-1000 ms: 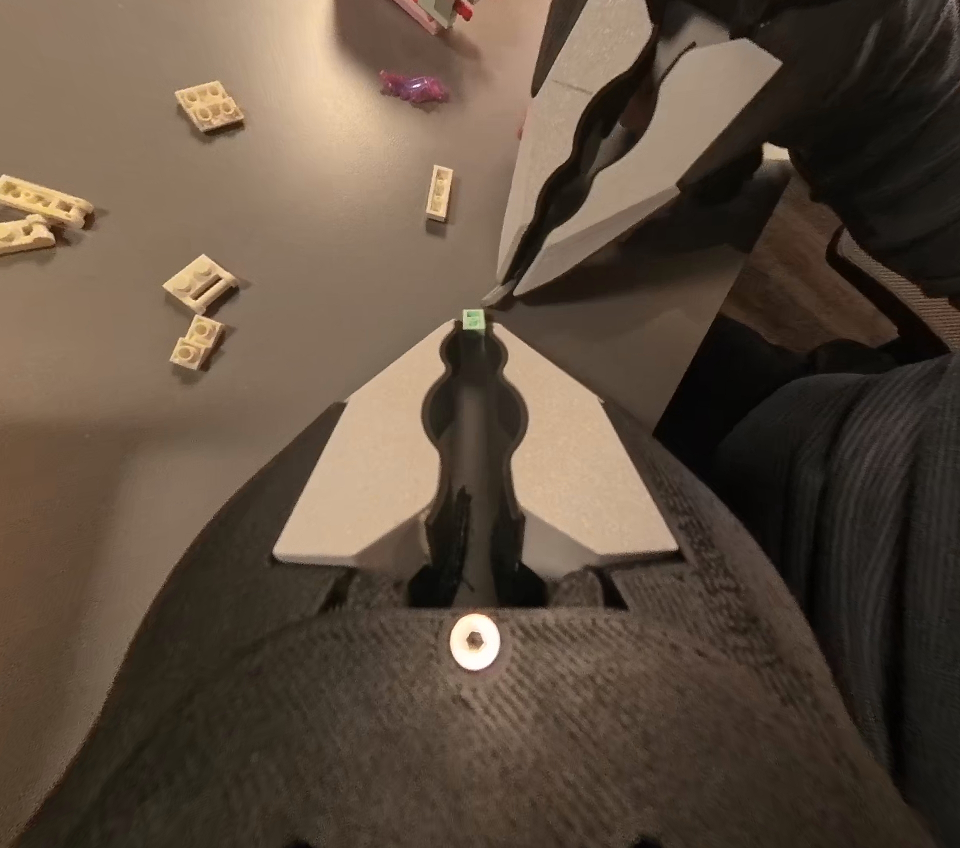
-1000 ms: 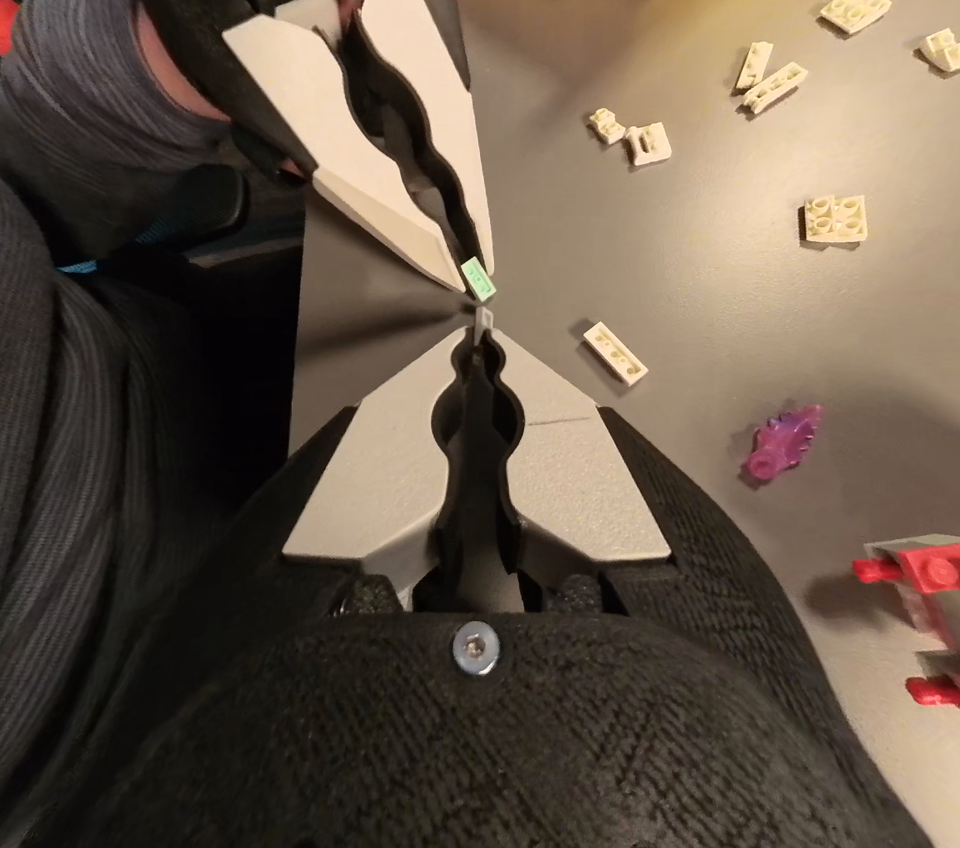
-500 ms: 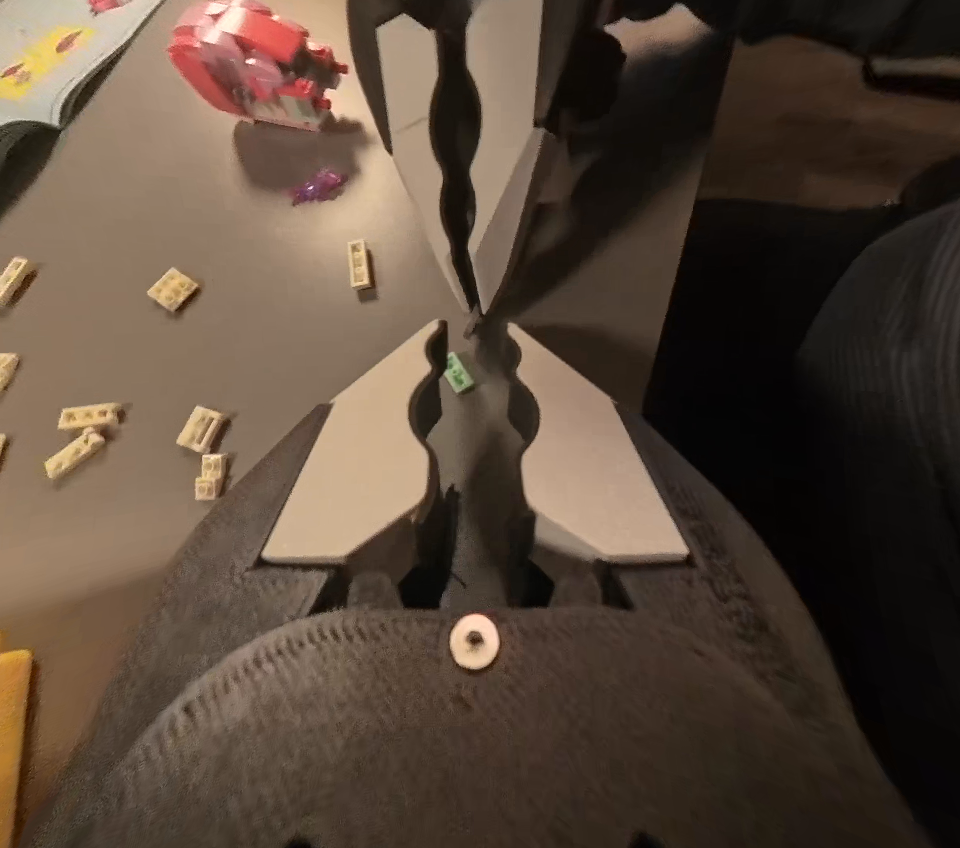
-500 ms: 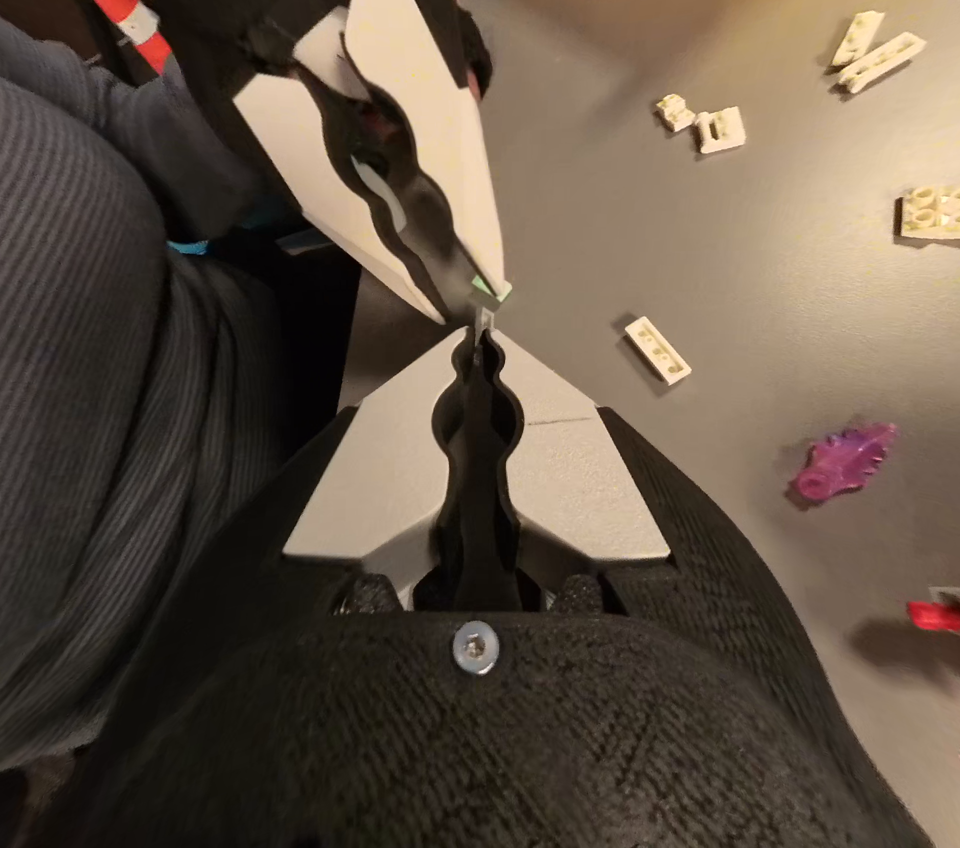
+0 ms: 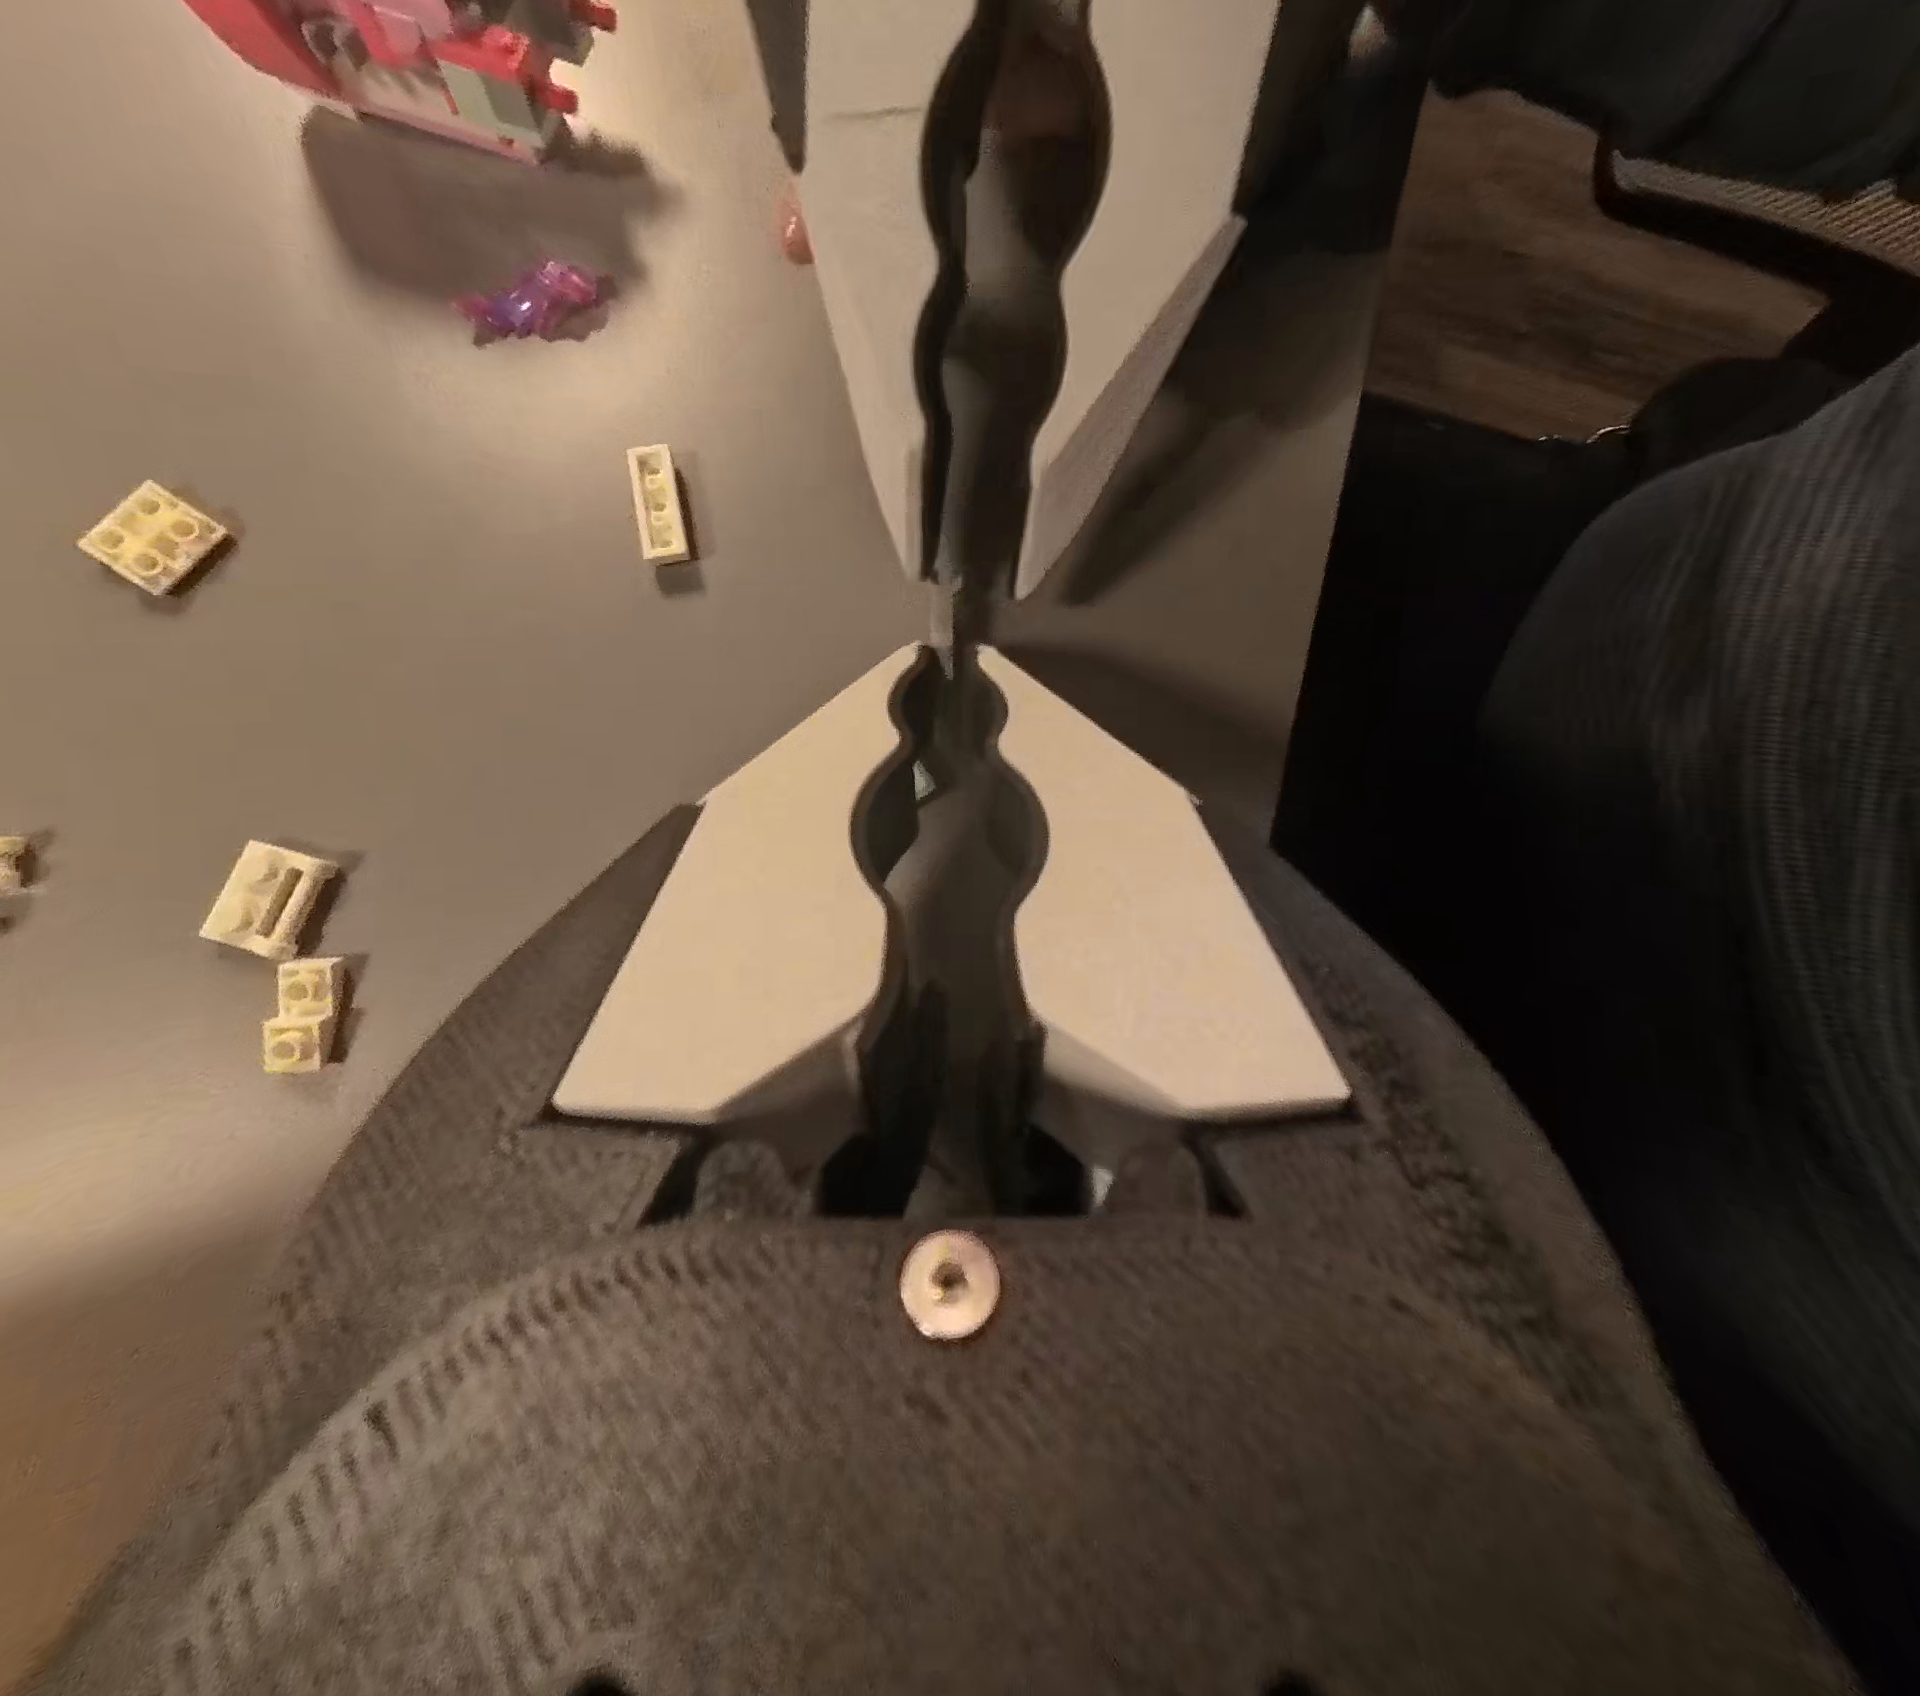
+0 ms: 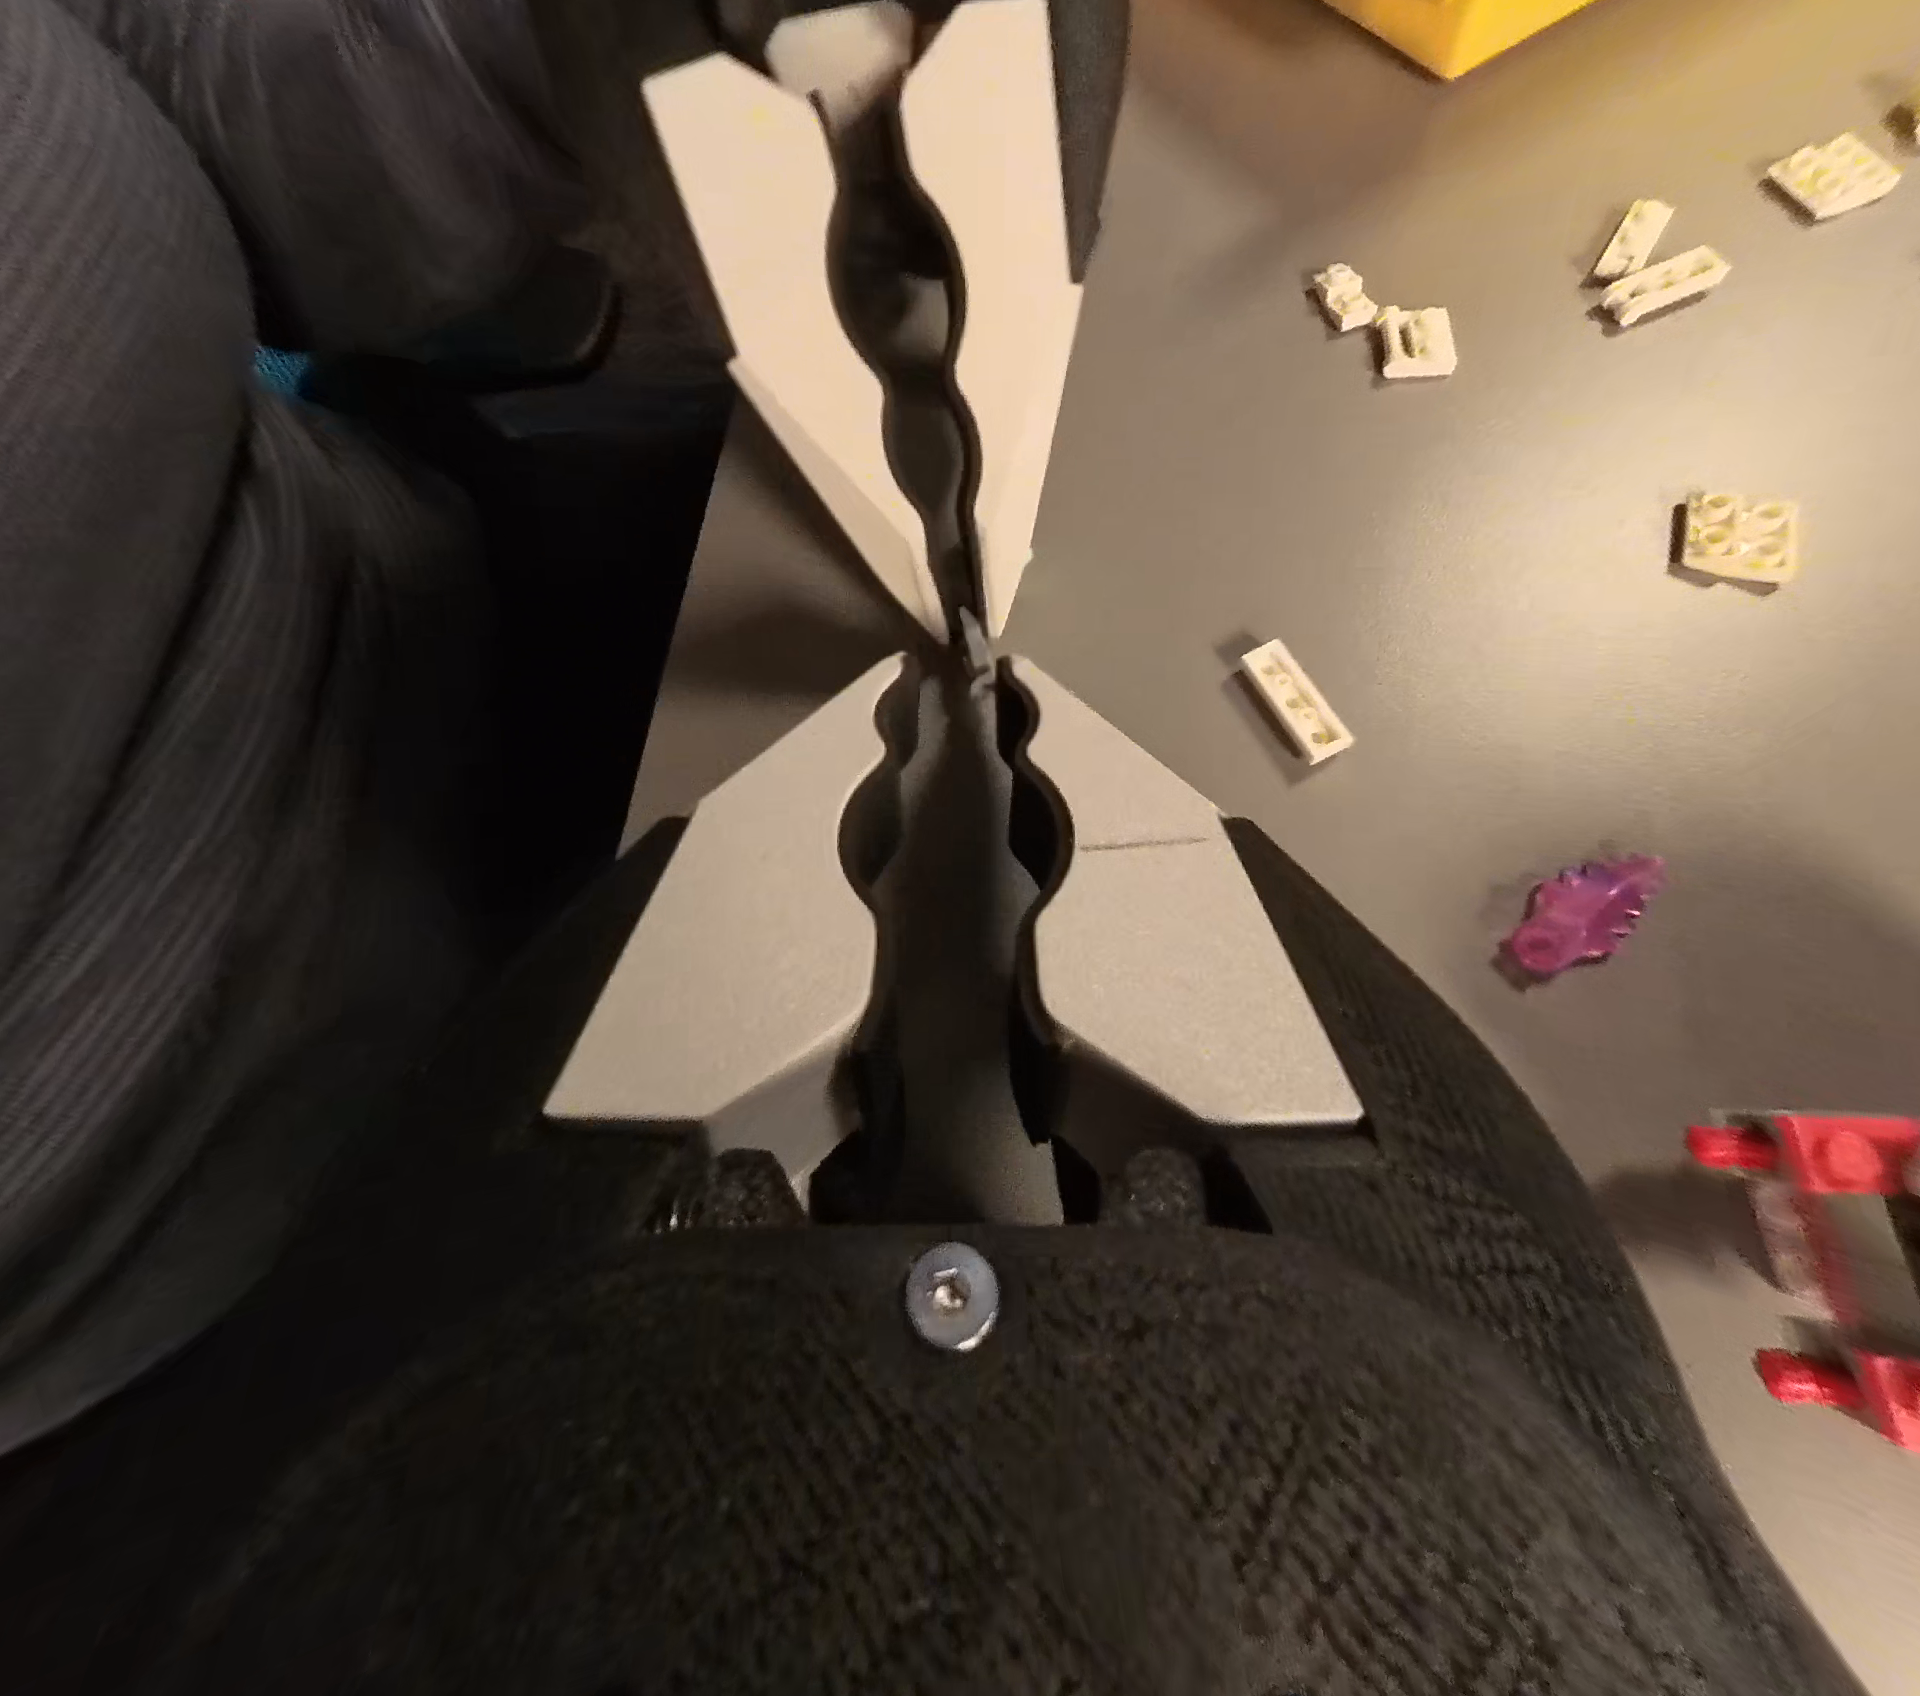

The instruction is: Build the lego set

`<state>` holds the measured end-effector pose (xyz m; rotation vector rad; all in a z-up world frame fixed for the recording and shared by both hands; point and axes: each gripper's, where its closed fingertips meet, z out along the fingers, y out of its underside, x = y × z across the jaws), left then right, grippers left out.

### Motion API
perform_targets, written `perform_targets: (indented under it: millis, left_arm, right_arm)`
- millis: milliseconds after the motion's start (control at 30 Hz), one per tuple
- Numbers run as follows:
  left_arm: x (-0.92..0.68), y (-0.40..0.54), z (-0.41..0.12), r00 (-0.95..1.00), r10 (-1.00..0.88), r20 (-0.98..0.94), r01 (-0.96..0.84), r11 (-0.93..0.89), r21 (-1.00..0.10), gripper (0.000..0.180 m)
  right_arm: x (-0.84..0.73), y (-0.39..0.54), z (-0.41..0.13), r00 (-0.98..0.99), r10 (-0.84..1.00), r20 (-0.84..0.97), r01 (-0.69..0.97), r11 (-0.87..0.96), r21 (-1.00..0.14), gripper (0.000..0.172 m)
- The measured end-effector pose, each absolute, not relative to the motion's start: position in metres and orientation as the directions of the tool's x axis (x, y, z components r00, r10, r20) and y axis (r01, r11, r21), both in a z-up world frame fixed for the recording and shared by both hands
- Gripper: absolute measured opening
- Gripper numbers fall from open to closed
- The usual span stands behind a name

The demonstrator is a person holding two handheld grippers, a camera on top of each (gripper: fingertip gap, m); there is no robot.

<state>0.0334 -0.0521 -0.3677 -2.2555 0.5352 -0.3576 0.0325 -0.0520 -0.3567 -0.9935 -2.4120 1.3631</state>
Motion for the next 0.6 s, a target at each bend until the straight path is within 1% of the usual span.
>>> perform_targets:
  millis: [167,267,467,500,533,600]
  left_arm:
    - [0.034,-0.053,-0.368,0.857,-0.506,0.098,-0.289,-0.63,-0.721,0.004]
    - [0.035,-0.053,-0.368,0.845,-0.527,0.088,-0.325,-0.638,-0.698,0.004]
    - [0.034,-0.052,-0.369,0.844,-0.528,0.09,-0.334,-0.65,-0.683,0.005]
    - [0.03,-0.05,-0.368,0.86,-0.505,0.079,-0.321,-0.653,-0.686,0.01]
    - [0.026,-0.05,-0.368,0.877,-0.477,0.063,-0.31,-0.66,-0.684,0.022]
    - [0.019,-0.054,-0.366,0.899,-0.437,0.031,-0.299,-0.663,-0.686,0.039]
  right_arm:
    - [0.032,-0.053,-0.358,-0.772,0.634,-0.039,0.388,0.423,-0.819,0.008]
    - [0.032,-0.054,-0.361,-0.783,0.621,-0.034,0.388,0.445,-0.807,0.009]
    - [0.03,-0.053,-0.364,-0.78,0.624,-0.04,0.402,0.451,-0.797,0.002]
    - [0.03,-0.053,-0.364,-0.779,0.626,-0.042,0.404,0.448,-0.797,0.002]
    - [0.03,-0.053,-0.364,-0.779,0.626,-0.045,0.405,0.447,-0.797,0.002]
    - [0.03,-0.053,-0.364,-0.777,0.627,-0.048,0.408,0.444,-0.798,0.002]
